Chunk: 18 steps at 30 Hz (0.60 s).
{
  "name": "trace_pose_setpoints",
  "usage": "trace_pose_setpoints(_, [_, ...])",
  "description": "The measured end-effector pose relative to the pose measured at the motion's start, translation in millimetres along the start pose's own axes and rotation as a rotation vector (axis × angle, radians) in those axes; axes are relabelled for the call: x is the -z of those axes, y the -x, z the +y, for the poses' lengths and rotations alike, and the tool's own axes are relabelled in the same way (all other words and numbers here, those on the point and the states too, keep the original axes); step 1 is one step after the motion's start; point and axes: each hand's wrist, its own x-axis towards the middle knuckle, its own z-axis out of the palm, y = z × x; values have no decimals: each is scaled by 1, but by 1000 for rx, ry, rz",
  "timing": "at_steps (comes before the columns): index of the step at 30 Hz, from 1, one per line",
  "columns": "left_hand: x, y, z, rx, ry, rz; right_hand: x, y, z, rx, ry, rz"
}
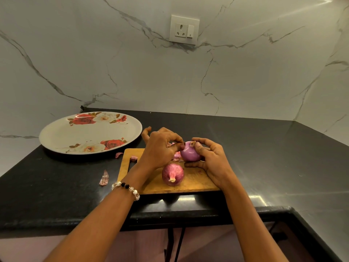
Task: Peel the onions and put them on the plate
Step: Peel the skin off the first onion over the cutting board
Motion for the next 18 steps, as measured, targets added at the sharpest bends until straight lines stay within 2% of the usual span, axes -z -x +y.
trace_pose_setpoints(10, [4,2,13,28,121,-4,0,6,-8,-8,-124,43])
trace_pose_setpoints(18, [10,3,17,126,389,4,-2,10,-15,2,-310,27])
